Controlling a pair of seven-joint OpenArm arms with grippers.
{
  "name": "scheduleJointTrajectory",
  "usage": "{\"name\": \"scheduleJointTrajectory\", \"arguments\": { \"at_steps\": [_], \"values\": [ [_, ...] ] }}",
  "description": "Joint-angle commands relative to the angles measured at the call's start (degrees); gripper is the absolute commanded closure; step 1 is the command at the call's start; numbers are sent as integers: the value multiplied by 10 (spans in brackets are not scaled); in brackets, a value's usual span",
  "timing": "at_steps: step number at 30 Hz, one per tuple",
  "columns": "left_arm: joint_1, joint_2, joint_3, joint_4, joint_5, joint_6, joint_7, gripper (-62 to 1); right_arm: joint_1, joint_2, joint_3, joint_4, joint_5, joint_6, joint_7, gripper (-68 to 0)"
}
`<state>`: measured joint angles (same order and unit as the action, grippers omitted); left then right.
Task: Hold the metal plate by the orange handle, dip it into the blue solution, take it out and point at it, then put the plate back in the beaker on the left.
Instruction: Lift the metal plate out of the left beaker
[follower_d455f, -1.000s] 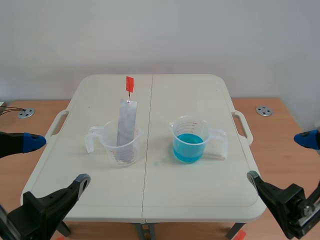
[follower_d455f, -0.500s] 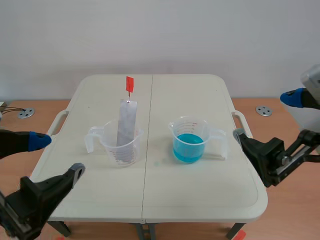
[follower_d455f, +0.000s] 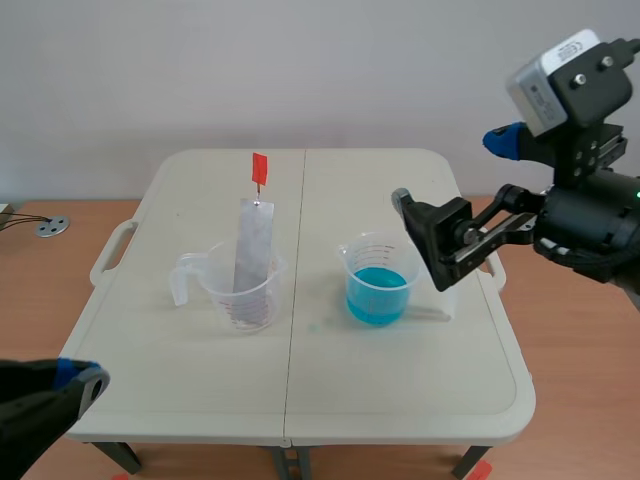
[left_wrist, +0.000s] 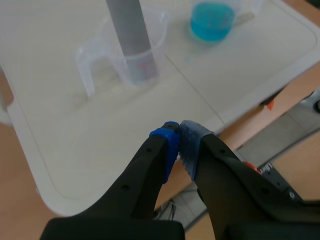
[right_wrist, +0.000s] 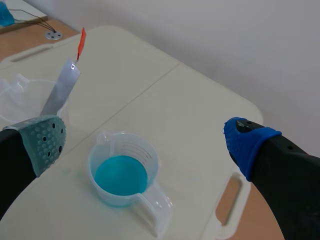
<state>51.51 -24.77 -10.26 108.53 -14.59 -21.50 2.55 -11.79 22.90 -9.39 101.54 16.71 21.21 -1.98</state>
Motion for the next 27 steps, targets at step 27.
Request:
{"name": "scheduleJointTrajectory", "arguments": {
  "at_steps": [27],
  "values": [
    [200, 1, -68, 6, 55, -1, -51, -12, 286, -168, -158, -321, 17, 42, -7, -663]
  ]
}}
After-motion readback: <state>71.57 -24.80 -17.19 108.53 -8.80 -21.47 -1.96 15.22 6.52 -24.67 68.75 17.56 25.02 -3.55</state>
